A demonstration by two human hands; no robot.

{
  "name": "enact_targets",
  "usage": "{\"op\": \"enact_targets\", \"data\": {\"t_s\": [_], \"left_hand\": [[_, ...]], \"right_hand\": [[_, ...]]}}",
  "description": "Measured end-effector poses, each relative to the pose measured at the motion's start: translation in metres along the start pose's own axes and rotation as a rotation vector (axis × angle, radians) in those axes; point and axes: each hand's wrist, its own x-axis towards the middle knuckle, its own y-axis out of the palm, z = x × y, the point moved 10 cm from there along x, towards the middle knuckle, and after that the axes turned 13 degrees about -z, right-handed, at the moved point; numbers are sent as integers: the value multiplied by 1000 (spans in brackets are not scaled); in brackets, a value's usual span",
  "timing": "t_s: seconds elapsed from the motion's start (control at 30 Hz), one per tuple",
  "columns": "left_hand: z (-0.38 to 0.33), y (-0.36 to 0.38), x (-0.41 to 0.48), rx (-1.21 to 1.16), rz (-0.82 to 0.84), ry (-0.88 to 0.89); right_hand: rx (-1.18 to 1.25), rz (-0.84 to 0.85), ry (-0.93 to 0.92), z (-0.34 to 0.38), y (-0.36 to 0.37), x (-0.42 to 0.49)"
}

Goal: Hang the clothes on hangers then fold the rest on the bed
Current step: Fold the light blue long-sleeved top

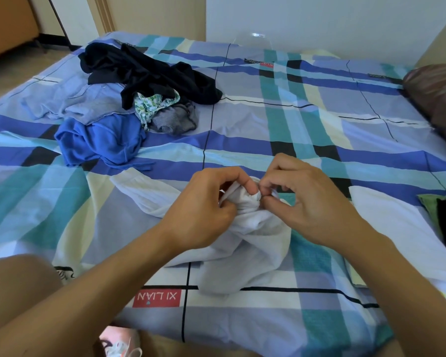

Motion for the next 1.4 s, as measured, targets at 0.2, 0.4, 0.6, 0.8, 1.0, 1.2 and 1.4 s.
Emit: {"op": "enact_targets", "data": {"t_s": [0.2, 0.4, 0.6, 0.8, 1.0, 1.2, 1.4], "left_hand": [[10, -9, 6, 71, -89, -1], [13, -11, 11, 134, -118, 16], [14, -22, 10, 203, -244, -6], [-21, -15, 4, -22, -219, -9], [-3, -14, 2, -7, -205, -72], [-8, -21, 4, 62, -250, -7], [-11, -29, 8, 10, -288, 12]], "right_hand": [[252, -24, 183, -16, -12, 2], [453, -393, 347, -42, -47, 2], [619, -464, 600, -62, -42, -8], [555, -313, 493, -33, -13, -4], [604, -301, 469, -25, -9, -3], [560, -285, 430, -24, -7, -2], [377, 100, 415, -18, 24, -14]]}}
